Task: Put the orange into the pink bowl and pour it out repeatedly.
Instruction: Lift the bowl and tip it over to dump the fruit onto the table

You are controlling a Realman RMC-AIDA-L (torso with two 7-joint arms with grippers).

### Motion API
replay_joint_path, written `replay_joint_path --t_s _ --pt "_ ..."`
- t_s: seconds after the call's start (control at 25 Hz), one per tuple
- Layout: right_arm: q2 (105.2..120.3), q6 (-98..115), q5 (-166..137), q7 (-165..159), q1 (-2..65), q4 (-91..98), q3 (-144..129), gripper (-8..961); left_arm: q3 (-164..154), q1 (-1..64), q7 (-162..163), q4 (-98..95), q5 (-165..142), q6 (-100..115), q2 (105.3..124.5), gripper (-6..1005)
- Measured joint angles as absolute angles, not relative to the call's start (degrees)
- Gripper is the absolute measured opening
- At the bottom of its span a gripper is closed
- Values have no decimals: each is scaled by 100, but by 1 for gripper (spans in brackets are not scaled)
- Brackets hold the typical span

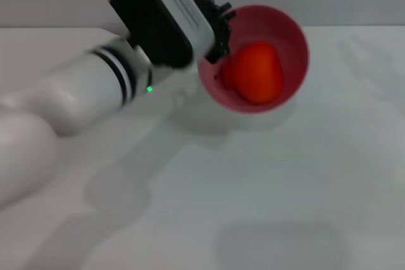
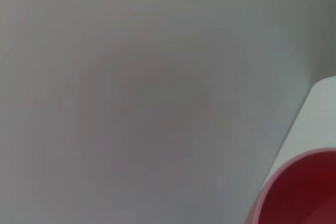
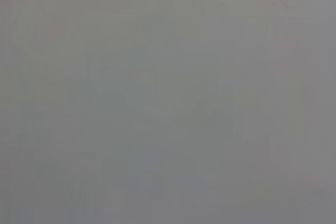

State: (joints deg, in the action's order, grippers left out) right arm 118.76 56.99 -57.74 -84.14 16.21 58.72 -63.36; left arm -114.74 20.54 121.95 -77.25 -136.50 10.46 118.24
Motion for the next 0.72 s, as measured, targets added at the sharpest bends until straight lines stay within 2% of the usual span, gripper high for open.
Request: replay_joint_path --t_s 0.72 --pt "11883 5881 -5750 -8457 1869 5722 -6475 449 -13022 2128 9810 -6332 -13612 -2287 11882 41"
